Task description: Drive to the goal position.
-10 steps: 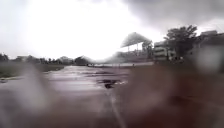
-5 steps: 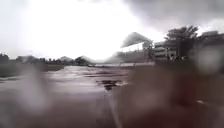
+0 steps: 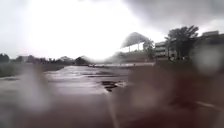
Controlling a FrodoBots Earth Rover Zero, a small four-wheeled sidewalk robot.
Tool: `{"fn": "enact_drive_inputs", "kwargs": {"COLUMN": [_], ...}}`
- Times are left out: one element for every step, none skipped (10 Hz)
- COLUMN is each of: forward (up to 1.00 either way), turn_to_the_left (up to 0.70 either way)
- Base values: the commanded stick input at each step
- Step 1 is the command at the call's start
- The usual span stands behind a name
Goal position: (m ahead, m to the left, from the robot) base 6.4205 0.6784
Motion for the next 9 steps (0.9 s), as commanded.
{"fn": "enact_drive_inputs", "kwargs": {"forward": [0.45, 0.45, 0.45, 0.45, 0.45, 0.45, 0.45, 0.45, 0.45], "turn_to_the_left": [0.0, 0.0, 0.0, 0.0, 0.0, 0.0, 0.0, 0.0, 0.0]}}
